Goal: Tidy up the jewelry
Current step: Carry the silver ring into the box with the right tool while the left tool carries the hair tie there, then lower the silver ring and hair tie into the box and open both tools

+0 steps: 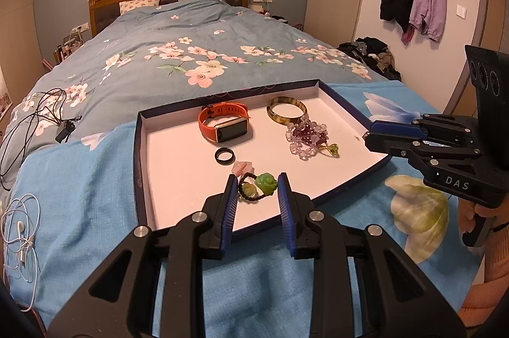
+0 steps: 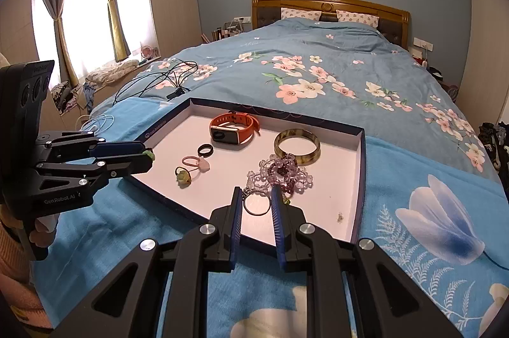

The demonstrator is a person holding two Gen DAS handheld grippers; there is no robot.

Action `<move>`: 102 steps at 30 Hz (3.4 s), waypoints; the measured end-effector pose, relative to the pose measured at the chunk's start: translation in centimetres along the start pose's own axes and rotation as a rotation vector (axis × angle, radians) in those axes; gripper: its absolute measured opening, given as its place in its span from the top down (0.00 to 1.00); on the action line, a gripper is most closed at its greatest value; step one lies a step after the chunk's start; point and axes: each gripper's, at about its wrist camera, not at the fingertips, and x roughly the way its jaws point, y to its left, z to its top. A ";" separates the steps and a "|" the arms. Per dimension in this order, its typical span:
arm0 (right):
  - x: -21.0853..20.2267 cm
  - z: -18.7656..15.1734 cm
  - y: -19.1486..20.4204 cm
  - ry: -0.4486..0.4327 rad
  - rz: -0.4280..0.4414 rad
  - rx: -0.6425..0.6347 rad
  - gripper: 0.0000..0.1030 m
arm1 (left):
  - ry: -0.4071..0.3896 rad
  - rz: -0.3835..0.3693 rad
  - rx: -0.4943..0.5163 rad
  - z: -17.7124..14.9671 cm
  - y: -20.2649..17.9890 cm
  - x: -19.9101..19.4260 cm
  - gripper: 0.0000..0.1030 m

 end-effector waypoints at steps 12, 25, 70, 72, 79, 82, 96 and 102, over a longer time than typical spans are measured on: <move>1.8 0.1 -0.2 0.016 0.004 -0.003 0.84 | 0.007 0.006 -0.001 0.0 0.0 0.7 0.75; 2.1 0.2 -0.1 0.022 0.005 -0.004 0.84 | 0.013 0.009 -0.004 0.1 0.2 1.1 0.75; 5.3 0.3 -0.7 0.080 0.007 0.010 0.84 | 0.085 0.019 -0.001 -0.1 0.3 3.9 0.75; 5.5 0.4 -0.7 0.085 0.008 0.010 0.84 | 0.090 0.019 0.000 -0.2 0.4 4.2 0.75; 6.0 0.6 -0.7 0.099 0.004 0.009 0.84 | 0.103 0.018 -0.002 -0.1 0.4 4.7 0.75; 6.3 0.5 -0.7 0.110 -0.001 0.011 0.84 | 0.110 0.020 -0.001 -0.2 0.3 5.0 0.75; 7.1 0.4 -1.3 0.136 -0.024 0.038 0.83 | 0.133 0.027 -0.032 -0.3 0.7 5.9 0.74; 6.8 0.2 -1.5 0.131 -0.032 0.057 0.68 | 0.126 0.037 -0.045 -0.3 1.0 5.9 0.61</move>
